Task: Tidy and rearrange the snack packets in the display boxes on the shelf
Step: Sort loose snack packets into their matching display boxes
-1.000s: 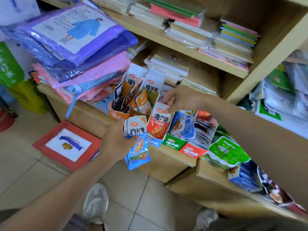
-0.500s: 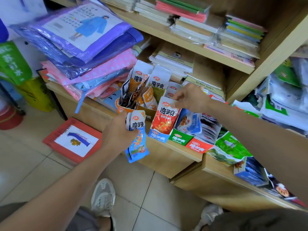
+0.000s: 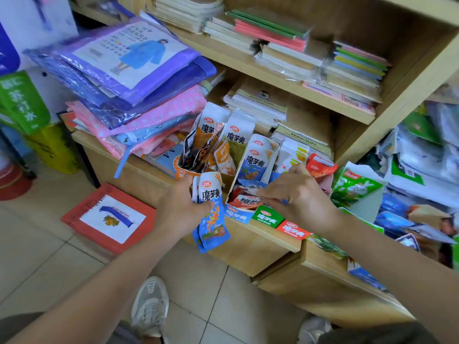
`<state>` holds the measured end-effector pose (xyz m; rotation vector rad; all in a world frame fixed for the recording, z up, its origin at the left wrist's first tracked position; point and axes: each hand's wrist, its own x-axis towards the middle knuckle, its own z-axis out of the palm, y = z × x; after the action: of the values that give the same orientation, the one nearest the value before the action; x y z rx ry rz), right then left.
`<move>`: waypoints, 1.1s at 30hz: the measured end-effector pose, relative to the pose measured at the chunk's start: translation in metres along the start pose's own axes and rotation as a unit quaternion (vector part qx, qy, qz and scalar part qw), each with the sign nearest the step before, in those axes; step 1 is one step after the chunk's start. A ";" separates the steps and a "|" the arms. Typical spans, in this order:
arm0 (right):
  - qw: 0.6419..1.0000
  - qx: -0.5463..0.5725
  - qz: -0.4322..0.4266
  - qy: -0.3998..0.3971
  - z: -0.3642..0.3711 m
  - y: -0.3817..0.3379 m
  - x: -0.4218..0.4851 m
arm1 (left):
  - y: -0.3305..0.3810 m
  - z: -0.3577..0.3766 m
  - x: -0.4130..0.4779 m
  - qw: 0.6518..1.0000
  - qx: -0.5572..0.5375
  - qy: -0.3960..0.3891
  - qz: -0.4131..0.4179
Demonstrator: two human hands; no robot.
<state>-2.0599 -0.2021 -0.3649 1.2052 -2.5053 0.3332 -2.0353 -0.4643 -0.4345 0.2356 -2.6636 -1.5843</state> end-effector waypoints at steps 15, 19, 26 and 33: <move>0.980 -0.182 0.000 0.086 0.024 -0.022 -0.020 | 0.006 -0.002 0.005 0.998 -0.049 0.013 0.031; 0.995 -0.077 0.020 0.061 0.034 -0.026 -0.028 | 0.006 -0.005 0.007 0.997 -0.062 0.017 0.032; 0.990 0.017 0.121 0.068 0.042 -0.027 -0.019 | 0.005 -0.006 0.006 0.997 -0.075 0.018 0.028; 0.979 -0.054 0.181 -0.082 0.020 0.012 0.035 | 0.006 -0.002 0.003 0.997 -0.074 0.013 0.031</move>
<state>-2.0937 -0.2261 -0.3699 0.7591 -2.8443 0.1866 -2.0391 -0.4639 -0.4285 0.1655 -2.4928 -1.7360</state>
